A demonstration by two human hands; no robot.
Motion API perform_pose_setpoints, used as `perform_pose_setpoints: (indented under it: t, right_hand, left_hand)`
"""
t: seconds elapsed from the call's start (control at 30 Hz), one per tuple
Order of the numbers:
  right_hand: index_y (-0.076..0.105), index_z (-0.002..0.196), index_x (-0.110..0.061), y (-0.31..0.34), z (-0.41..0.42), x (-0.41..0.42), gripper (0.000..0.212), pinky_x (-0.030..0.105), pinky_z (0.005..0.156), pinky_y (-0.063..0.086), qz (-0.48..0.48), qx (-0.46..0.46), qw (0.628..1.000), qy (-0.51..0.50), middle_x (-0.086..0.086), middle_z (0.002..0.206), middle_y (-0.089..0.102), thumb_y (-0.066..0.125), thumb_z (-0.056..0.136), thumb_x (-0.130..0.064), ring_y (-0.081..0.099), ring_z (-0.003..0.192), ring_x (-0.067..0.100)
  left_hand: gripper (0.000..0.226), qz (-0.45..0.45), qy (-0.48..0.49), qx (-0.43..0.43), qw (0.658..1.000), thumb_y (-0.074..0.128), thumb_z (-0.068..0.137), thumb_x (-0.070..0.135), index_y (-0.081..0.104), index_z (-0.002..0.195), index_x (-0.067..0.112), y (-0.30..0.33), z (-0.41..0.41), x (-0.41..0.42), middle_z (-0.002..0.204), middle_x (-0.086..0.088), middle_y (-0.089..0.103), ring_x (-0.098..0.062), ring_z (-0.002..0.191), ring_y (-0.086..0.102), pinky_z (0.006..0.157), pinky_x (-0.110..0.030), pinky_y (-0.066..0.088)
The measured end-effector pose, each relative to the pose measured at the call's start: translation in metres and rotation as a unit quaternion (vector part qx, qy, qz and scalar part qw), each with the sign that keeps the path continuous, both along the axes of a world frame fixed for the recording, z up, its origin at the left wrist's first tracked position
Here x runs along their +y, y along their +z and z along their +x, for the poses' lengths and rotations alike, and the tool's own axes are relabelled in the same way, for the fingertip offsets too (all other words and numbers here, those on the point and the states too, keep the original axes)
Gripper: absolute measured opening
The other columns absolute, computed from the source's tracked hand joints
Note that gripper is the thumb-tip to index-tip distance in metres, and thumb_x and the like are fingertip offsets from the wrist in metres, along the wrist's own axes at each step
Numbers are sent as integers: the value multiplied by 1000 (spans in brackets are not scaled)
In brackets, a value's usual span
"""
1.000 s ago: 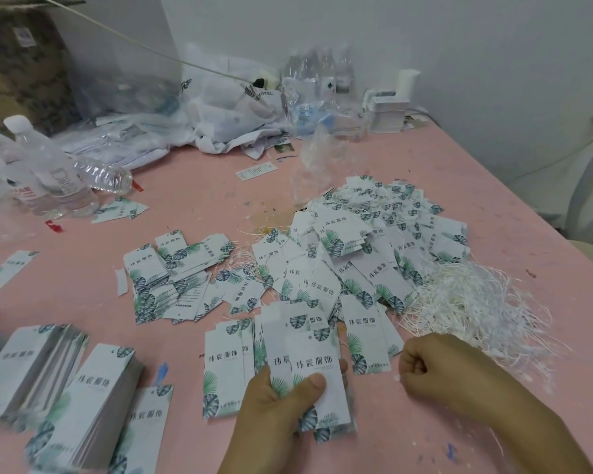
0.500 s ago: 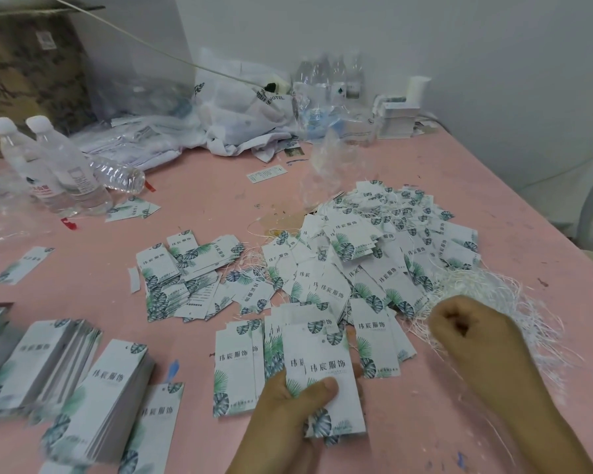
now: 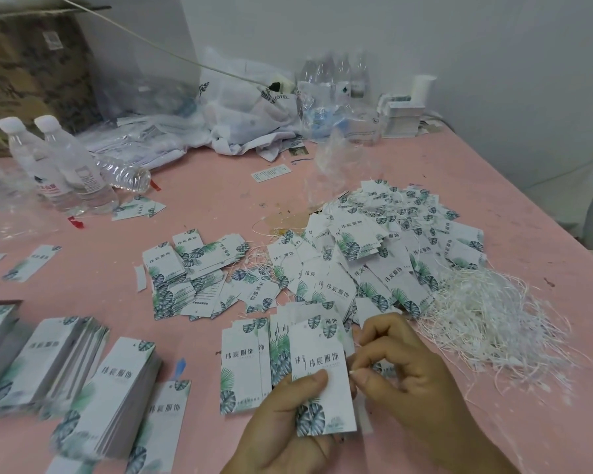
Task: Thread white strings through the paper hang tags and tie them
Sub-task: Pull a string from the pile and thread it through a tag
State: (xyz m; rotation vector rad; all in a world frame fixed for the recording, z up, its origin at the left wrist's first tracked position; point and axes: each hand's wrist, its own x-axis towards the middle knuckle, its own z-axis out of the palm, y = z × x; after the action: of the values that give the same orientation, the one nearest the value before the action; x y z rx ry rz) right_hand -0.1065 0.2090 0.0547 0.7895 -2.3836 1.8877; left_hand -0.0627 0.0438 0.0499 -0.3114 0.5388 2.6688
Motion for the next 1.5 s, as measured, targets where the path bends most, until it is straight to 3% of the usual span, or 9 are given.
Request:
perform_pose_setpoints:
  t: [0.1,0.43,0.7,0.87,0.97,1.13,1.27,1.37,1.5]
  right_hand:
    - [72,74,-29,-1,-1,-2,5,13,80,47,-41,-30,999,0,-11,95,54,70,73,-24,58,92,10]
    - [66,71,-15,-8,-10,-2,7,30,77,52,-225,-203,952,-42,5,91,68,73,68,-18,63,82,17]
    - [67,68,-15,3,-30,17,17,30,65,59,-524,-410,745,-42,4,82,69,56,81,-16,69,71,15]
    - [56,68,-14,1,-32,19,33,21,47,46,-562,-442,700,1,-6,61,44,85,56,-4,43,47,7]
    - [57,77,-14,-3,-31,20,21,19,35,30,-498,-437,749,-18,-4,57,37,74,67,-6,23,41,6]
    - [70,93,-26,-4,-10,5,28,27,48,31,-116,-286,951,-34,2,61,50,70,73,-44,35,50,17]
    - [73,101,-25,-1,-4,-7,21,23,51,36,-75,-285,954,55,-7,65,63,62,85,-32,43,50,14]
    - [76,97,-18,4,-5,-5,17,11,40,30,-90,-317,941,80,-9,62,62,65,91,-28,38,41,2]
    - [78,93,-16,4,-7,-2,18,23,59,38,-74,-328,941,51,11,73,69,78,79,-27,51,62,20]
  left_hand:
    - [67,13,-5,16,1000,89,36,-20,69,100,-17,4,0,0,87,-36,67,-41,63,70,59,-46,61]
    - [59,-81,-38,38,995,95,45,-4,71,97,-15,1,2,-3,82,-33,68,-39,66,71,58,-43,60]
    - [69,-113,38,5,993,98,32,0,74,96,-11,-6,-3,-12,84,-30,71,-38,69,73,54,-40,60]
    - [28,-142,75,19,987,69,66,-7,76,94,-7,-9,-4,-14,87,-29,72,-38,72,73,58,-40,61]
    - [26,-165,84,26,982,68,68,-10,77,91,-5,-9,-4,-12,86,-29,72,-37,70,74,56,-39,60]
    - [45,-194,42,40,979,83,54,3,74,97,-8,-1,0,-2,88,-33,70,-37,70,73,60,-40,60]
    - [72,-198,29,41,979,98,36,9,71,100,-12,0,1,-4,86,-34,69,-37,68,72,59,-39,59]
    - [53,-211,25,54,976,88,49,5,73,96,-11,-1,0,-5,85,-33,70,-36,65,72,57,-38,59]
    - [30,-243,32,61,968,68,67,-1,74,95,-9,-7,0,-5,85,-33,70,-35,66,72,59,-37,59]
